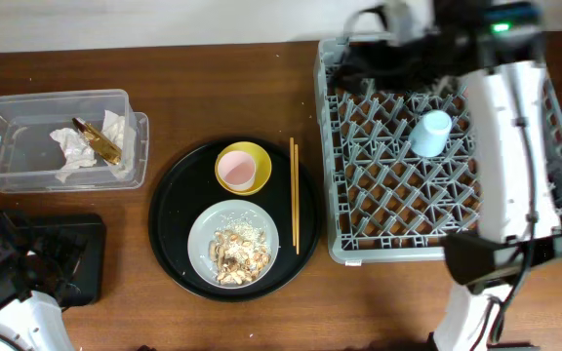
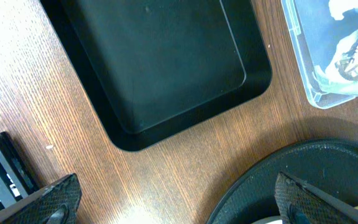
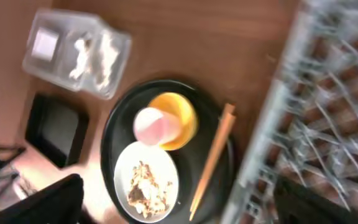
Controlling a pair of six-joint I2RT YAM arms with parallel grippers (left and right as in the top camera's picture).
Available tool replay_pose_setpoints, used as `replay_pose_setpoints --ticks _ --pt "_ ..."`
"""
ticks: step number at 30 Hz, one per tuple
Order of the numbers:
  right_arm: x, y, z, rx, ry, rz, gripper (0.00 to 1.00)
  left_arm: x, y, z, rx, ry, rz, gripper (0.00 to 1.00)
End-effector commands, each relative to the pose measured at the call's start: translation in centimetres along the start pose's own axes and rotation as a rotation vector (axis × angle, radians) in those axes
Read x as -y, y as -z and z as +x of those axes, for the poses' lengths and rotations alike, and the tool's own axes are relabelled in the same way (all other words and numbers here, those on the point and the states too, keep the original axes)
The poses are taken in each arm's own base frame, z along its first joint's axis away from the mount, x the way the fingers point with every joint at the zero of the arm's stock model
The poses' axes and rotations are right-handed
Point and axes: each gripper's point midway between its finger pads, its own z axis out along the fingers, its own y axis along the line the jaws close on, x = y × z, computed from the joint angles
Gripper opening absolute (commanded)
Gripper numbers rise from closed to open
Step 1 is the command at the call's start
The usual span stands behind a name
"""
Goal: Sort waste into correct bins and load items into the dishwasher rack
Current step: 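Reach the right gripper to the pink cup and lift it, then carry the pink cup into the rack beside the blue cup and release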
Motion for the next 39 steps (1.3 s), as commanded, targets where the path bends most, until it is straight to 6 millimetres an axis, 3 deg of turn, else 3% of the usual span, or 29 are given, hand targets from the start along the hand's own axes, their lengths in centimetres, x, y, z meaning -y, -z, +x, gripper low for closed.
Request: replay_pose_setpoints --ticks 1,2,3,4,6,8,9,11,17,19,21,22,24,25,26,27,29,30,32,34,37,39 --pt "-7.2 -4.8 -0.3 0.011 0.206 -0.040 0.81 -0.1 0.1 -0.2 0.009 0.009 -0.004 0.99" --pt "-8.0 -6.6 0.2 -0.009 0.228 -0.006 0.75 -0.1 0.1 -0.2 0.009 0.009 -0.004 0.99" --pt "-7.9 -9.6 1.1 -0.040 0.226 0.097 0.68 -0.1 0.1 -0.2 0.009 0.009 -0.004 0.99" --pt "-7.8 -13.8 2.2 -0.071 0.227 0.200 0.61 -0.1 0.1 -0.2 0.009 0.009 -0.004 0.99" --pt "-9.5 -21.3 4.9 -0.127 0.319 0.265 0.60 -0.1 0.1 -0.2 0.009 0.009 -0.004 0.99" --pt "-8.8 -25.8 8.0 -0.181 0.370 0.399 0.59 -0.1 0.1 -0.2 0.009 0.009 -0.004 0.99" --pt "-8.7 -27.2 9.4 -0.208 0.379 0.420 0.57 -0.1 0.1 -0.2 0.009 0.009 -0.004 0.99" --pt "-8.2 -28.5 10.6 -0.236 0.376 0.443 0.50 -0.1 0.1 -0.2 0.009 0.009 -0.004 0.99" --pt "-5.5 -29.0 14.4 -0.354 0.288 0.515 0.42 -0.1 0.1 -0.2 0.009 0.009 -0.004 0.99" --pt "-5.7 -28.9 14.3 -0.349 0.288 0.513 0.32 -0.1 0.1 -0.2 0.009 0.009 -0.004 0.99" --pt "-6.1 -28.3 13.8 -0.332 0.281 0.506 0.18 -0.1 0.1 -0.2 0.009 0.009 -0.004 0.99" --pt "-6.4 -27.8 13.4 -0.321 0.281 0.501 0.04 -0.1 0.1 -0.2 0.009 0.009 -0.004 0.99" --pt "-7.6 -26.0 12.0 -0.278 0.279 0.483 0.04 -0.1 0.1 -0.2 0.009 0.009 -0.004 0.99" --pt "-9.1 -23.3 9.5 -0.202 0.264 0.454 0.04 -0.1 0.1 -0.2 0.009 0.009 -0.004 0.99" --pt "-9.8 -19.4 6.3 -0.109 0.231 0.431 0.04 -0.1 0.1 -0.2 0.009 0.009 -0.004 0.99" --pt "-9.4 -15.1 3.4 -0.031 0.184 0.406 0.04 -0.1 0.1 -0.2 0.009 0.009 -0.004 0.99" --pt "-5.3 -6.8 -1.9 0.115 0.064 0.356 0.04 -0.1 0.1 -0.2 0.009 0.009 -0.004 0.99" --pt "-2.5 -3.9 -3.4 0.141 0.059 0.304 0.04 -0.1 0.1 -0.2 0.009 0.009 -0.004 0.99" --pt "2.0 -1.6 -4.2 0.121 0.058 0.216 0.04 -0.1 0.1 -0.2 0.009 0.009 -0.004 0.99" --pt "6.6 -0.6 -4.7 0.127 -0.033 0.084 0.04 -0.1 0.1 -0.2 0.009 0.009 -0.004 0.99" --pt "12.9 -0.5 -5.4 0.197 -0.146 -0.347 0.05 -0.1 0.1 -0.2 0.009 0.009 -0.004 0.99" --pt "16.2 0.8 -4.9 0.270 -0.210 -0.631 0.05 -0.1 0.1 -0.2 0.009 0.009 -0.004 0.99"
